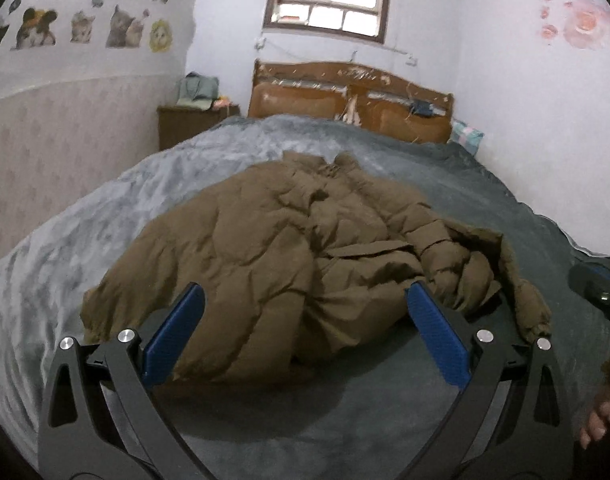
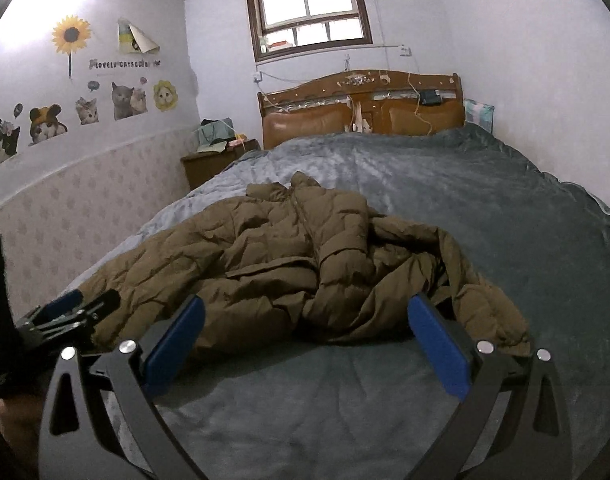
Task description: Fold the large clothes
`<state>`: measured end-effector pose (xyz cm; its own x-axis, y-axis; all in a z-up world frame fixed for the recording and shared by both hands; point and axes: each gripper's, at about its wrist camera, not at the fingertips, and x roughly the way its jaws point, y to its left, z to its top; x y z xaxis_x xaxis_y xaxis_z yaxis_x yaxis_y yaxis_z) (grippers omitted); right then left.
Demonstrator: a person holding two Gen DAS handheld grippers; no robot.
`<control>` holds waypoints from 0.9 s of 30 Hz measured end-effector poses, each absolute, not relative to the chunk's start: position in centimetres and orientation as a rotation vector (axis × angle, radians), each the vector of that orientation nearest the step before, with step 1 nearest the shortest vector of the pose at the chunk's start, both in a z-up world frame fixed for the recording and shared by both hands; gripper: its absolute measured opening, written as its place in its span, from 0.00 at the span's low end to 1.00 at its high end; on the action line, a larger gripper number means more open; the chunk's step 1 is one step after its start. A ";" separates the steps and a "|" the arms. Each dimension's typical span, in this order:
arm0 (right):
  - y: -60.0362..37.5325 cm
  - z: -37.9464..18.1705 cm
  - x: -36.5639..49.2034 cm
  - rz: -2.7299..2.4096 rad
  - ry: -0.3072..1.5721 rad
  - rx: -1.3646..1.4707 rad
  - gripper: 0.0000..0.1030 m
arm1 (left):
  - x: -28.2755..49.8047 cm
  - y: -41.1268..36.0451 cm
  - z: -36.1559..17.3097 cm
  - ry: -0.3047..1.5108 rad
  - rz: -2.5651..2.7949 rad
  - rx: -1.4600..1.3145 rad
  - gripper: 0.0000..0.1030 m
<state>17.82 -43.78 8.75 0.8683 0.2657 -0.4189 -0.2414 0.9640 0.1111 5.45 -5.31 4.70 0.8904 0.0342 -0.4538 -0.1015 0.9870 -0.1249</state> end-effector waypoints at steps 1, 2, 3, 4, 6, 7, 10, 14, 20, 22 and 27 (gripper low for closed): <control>-43.8 8.7 17.9 0.261 0.442 0.059 0.98 | 5.6 -5.6 4.7 0.464 0.066 -0.137 0.97; -43.8 8.5 18.0 0.250 0.439 0.058 0.98 | 5.5 -5.9 4.8 0.460 0.062 -0.124 0.97; -43.8 8.4 18.0 0.245 0.439 0.058 0.98 | 5.3 -6.3 4.9 0.451 0.066 -0.105 0.97; -43.8 8.4 17.9 0.238 0.440 0.057 0.98 | 5.2 -6.5 5.0 0.442 0.070 -0.094 0.97; -43.5 8.6 17.4 0.193 0.423 0.030 0.98 | 4.7 -6.6 5.3 0.424 0.076 -0.089 0.97; -43.3 8.9 16.9 0.173 0.405 0.010 0.98 | 4.4 -6.6 5.4 0.413 0.084 -0.087 0.97; -42.5 9.9 15.7 0.179 0.389 -0.044 0.98 | 4.0 -5.8 5.6 0.414 0.103 -0.110 0.97; -42.5 14.4 13.1 0.196 0.378 -0.044 0.98 | 3.4 -4.6 8.4 0.450 0.077 -0.095 0.97; -43.5 23.7 9.8 0.185 0.341 -0.079 0.98 | -1.1 -3.6 19.7 0.342 0.046 -0.042 0.97; -43.9 26.6 8.6 0.198 0.288 -0.087 0.98 | -2.8 -3.1 22.8 0.323 0.039 -0.043 0.97; -44.1 30.8 7.5 0.256 0.278 -0.149 0.98 | -6.5 -2.3 27.3 0.311 0.122 0.029 0.97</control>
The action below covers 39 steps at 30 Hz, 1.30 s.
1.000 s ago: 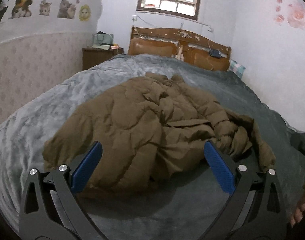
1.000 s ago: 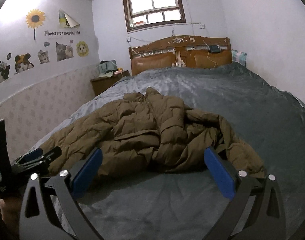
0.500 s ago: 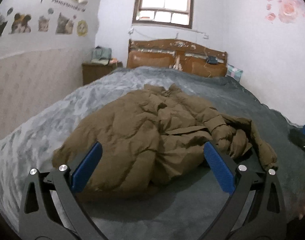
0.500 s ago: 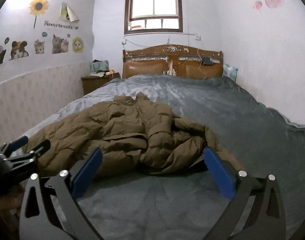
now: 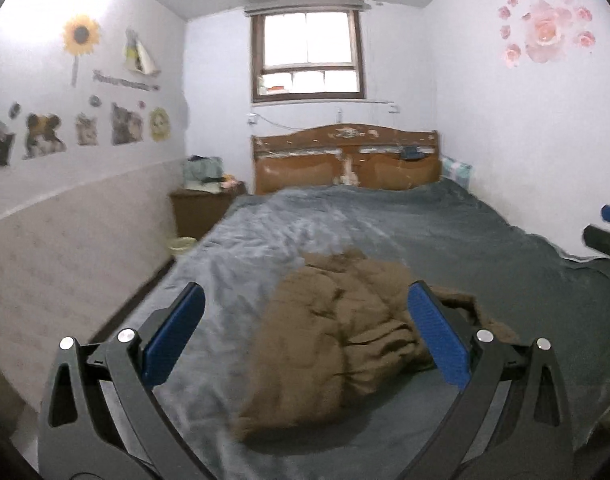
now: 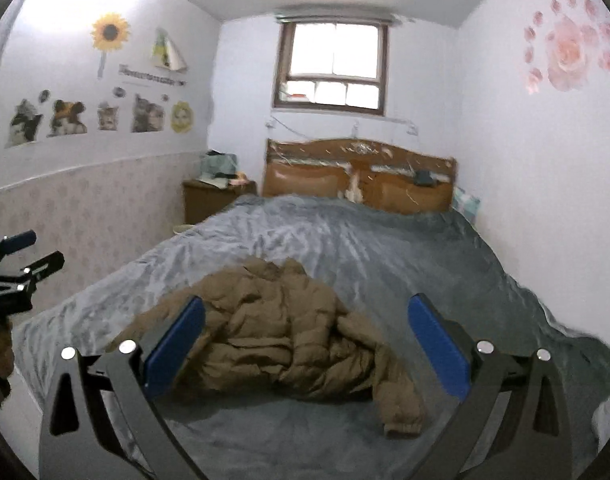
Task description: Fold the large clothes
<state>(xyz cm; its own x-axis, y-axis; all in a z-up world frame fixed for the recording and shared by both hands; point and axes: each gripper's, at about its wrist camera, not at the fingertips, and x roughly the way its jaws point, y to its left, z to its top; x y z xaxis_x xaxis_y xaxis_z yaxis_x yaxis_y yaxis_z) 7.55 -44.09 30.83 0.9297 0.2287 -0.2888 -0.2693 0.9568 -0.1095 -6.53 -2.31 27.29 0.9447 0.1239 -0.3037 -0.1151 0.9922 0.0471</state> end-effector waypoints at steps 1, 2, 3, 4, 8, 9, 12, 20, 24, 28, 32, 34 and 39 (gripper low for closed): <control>-44.2 31.3 7.4 0.264 0.277 -0.148 0.98 | -6.9 -2.0 27.6 0.312 0.134 0.023 0.97; -44.5 31.6 7.1 0.273 0.273 -0.140 0.98 | -7.3 -1.4 27.6 0.319 0.152 0.007 0.97; -44.8 31.9 6.7 0.286 0.270 -0.117 0.98 | -7.6 -1.3 27.6 0.325 0.160 -0.003 0.97; -45.0 32.0 6.4 0.295 0.267 -0.095 0.98 | -8.1 -1.1 27.2 0.337 0.159 -0.026 0.97; -45.2 31.1 5.3 0.311 0.262 -0.072 0.98 | -9.6 -2.2 26.2 0.353 0.140 -0.018 0.97; -44.9 30.8 5.4 0.322 0.272 -0.089 0.98 | -10.1 -2.9 26.2 0.347 0.144 0.006 0.97; -44.6 30.1 5.4 0.328 0.270 -0.104 0.98 | -10.9 -3.6 26.7 0.336 0.136 0.022 0.97; -44.9 26.2 8.6 0.312 0.332 -0.033 0.98 | -9.1 -4.6 28.5 0.359 0.088 0.000 0.97; -45.0 24.4 10.0 0.280 0.361 -0.001 0.98 | -6.7 -5.8 27.2 0.382 0.103 0.005 0.97; -45.3 23.4 12.0 0.243 0.378 -0.012 0.98 | -2.9 -6.3 24.7 0.432 0.087 -0.014 0.97; -45.3 22.3 15.3 0.196 0.387 -0.031 0.98 | 2.2 -6.3 22.1 0.444 0.115 -0.027 0.97; -45.4 21.2 17.3 0.188 0.389 -0.035 0.98 | 4.4 -6.4 20.5 0.414 0.156 0.002 0.97; -46.9 16.6 23.4 0.095 0.463 -0.019 0.98 | 10.7 -4.3 14.5 0.477 0.273 -0.007 0.97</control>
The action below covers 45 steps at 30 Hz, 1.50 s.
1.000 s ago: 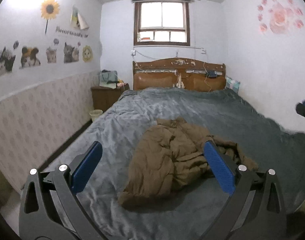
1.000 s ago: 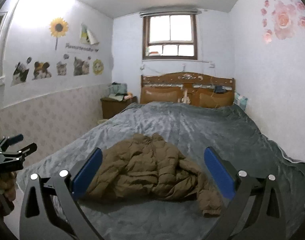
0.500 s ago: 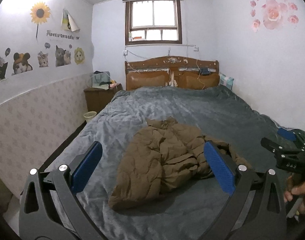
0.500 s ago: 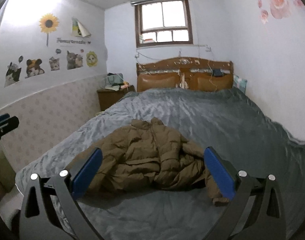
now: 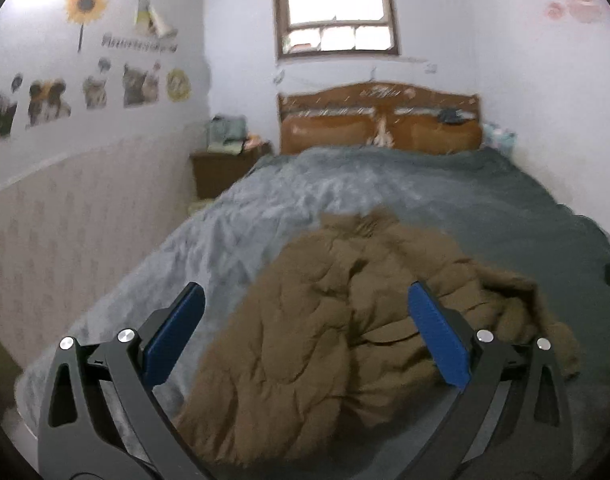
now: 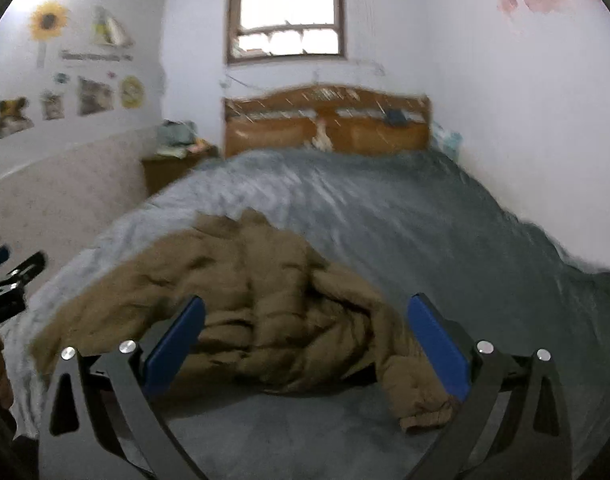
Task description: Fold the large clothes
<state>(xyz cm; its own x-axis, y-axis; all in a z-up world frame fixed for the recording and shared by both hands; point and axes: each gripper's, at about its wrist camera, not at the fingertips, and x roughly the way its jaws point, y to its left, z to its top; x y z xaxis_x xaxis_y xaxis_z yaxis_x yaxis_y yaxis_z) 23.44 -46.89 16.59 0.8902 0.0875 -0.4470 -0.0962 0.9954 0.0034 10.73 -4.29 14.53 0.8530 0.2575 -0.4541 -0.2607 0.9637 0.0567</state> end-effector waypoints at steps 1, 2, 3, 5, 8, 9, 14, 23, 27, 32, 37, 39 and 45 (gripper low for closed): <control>-47.3 15.7 25.1 0.086 0.491 0.003 0.98 | 12.1 -3.4 13.6 0.506 0.295 -0.018 0.97; -47.6 15.0 26.7 0.067 0.511 0.021 0.98 | 13.6 -2.5 12.7 0.530 0.317 -0.033 0.97; -47.8 14.6 28.3 0.044 0.529 0.021 0.98 | 14.6 -1.6 12.2 0.548 0.329 -0.045 0.97; -48.1 14.1 31.1 0.035 0.557 0.027 0.98 | 17.3 0.1 11.3 0.587 0.344 -0.084 0.97; -48.4 13.4 35.1 0.066 0.580 0.029 0.98 | 18.5 0.6 10.7 0.551 0.349 -0.074 0.97; -48.5 12.4 36.2 0.048 0.571 -0.006 0.98 | 18.7 0.5 10.0 0.552 0.365 -0.034 0.97; -49.5 5.4 39.0 -0.006 0.651 -0.126 0.98 | 19.7 0.8 5.3 0.694 0.368 0.061 0.97; -54.7 -2.5 44.1 -0.132 0.870 -0.131 0.57 | 20.4 4.5 1.2 0.875 0.331 -0.060 0.71; -55.9 -2.9 43.1 -0.076 0.890 -0.030 0.16 | 21.3 4.8 -0.6 0.928 0.298 -0.100 0.20; -60.8 0.3 40.0 -0.148 0.748 0.192 0.11 | 21.9 4.4 -0.1 0.888 0.323 -0.117 0.00; -66.3 5.7 33.1 -0.325 0.523 0.348 0.11 | 23.2 5.1 0.6 0.828 0.431 -0.081 0.00; -69.6 7.4 29.8 -0.442 0.427 0.455 0.11 | 23.8 5.4 0.9 0.809 0.503 -0.034 0.00; -74.7 7.8 25.5 -0.760 0.391 0.478 0.30 | 23.9 7.0 4.0 0.657 0.641 -0.012 0.00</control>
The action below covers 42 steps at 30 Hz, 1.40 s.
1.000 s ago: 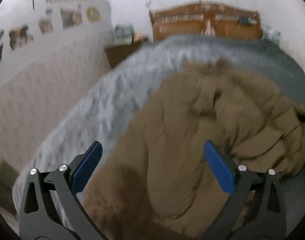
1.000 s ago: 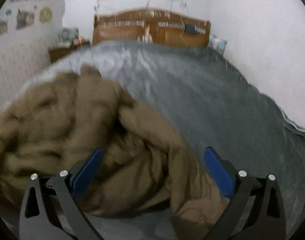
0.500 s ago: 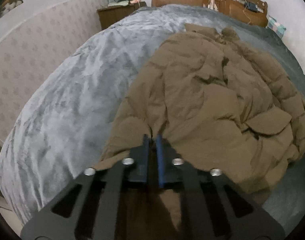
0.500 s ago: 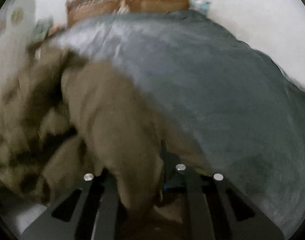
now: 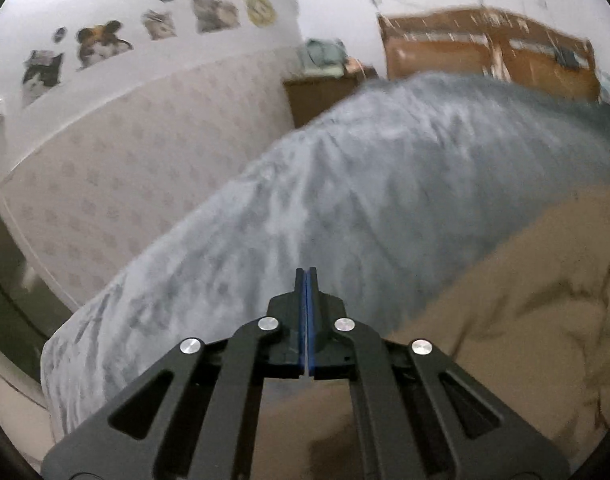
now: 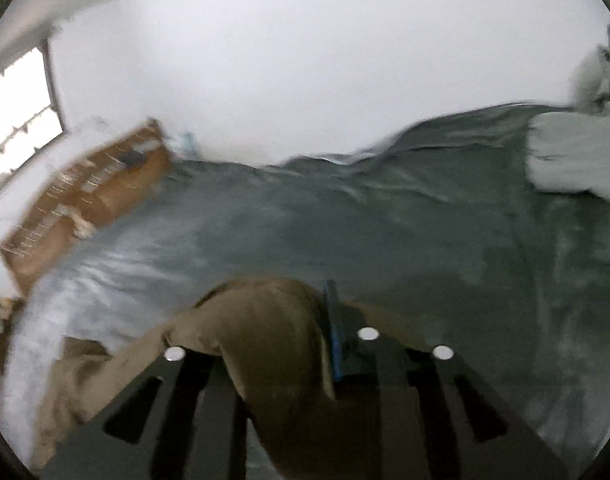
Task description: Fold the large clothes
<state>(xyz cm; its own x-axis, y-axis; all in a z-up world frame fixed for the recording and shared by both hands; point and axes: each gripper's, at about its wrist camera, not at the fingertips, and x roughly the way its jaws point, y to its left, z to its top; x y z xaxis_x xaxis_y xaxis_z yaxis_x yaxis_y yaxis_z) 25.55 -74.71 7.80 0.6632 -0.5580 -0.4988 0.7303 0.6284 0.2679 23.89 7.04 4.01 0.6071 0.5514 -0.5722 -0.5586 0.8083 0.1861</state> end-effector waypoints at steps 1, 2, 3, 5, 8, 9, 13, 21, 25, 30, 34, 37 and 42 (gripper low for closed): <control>-75.0 7.1 25.7 -0.783 0.433 0.466 0.54 | 23.2 6.5 4.7 0.635 0.605 -0.030 0.00; -75.2 6.4 26.2 -0.805 0.466 0.462 0.79 | 22.6 5.8 5.2 0.627 0.571 -0.026 0.00; -75.4 5.6 26.3 -0.820 0.495 0.473 0.85 | 21.9 4.4 5.7 0.614 0.517 -0.014 0.09; -75.8 5.4 26.7 -0.840 0.518 0.493 0.86 | 20.1 2.6 6.3 0.593 0.468 -0.002 0.41; -75.5 6.6 26.5 -0.875 0.472 0.455 0.97 | 18.9 0.5 6.1 0.578 0.461 0.022 0.84; -75.0 7.5 26.7 -0.889 0.444 0.438 0.98 | 19.1 0.2 6.0 0.582 0.456 0.023 0.85; -72.9 9.9 26.2 -0.884 0.428 0.343 0.98 | 19.3 0.9 5.5 0.604 0.453 0.005 0.89; -68.8 12.5 28.2 -0.565 0.563 0.183 0.98 | 18.7 1.3 4.6 0.631 0.368 -0.078 0.93; -66.8 15.1 27.4 -0.503 0.528 0.114 0.98 | 18.6 0.3 4.3 0.638 0.315 -0.074 0.94; -62.8 12.3 29.4 -0.030 0.661 0.148 0.98 | 17.5 -1.9 1.6 0.751 0.143 -0.111 0.94; -59.6 3.3 32.7 0.019 0.831 0.048 0.98 | 17.0 -5.1 -1.2 0.841 0.116 0.050 0.94; -59.4 -1.6 34.2 0.002 0.934 0.015 0.97 | 16.9 -5.6 -2.2 0.868 0.134 0.103 0.93; -58.5 -4.1 35.3 0.066 0.893 0.023 0.97 | 16.1 -6.6 -2.8 0.893 0.071 0.127 0.94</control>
<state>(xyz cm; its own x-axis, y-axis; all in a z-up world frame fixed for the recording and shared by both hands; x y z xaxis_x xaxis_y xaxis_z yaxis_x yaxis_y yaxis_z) 35.28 -58.47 -4.05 0.6251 0.0672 -0.7776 -0.0481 0.9977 0.0476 16.13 -6.64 -2.80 0.6257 0.1141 -0.7716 -0.0085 0.9902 0.1395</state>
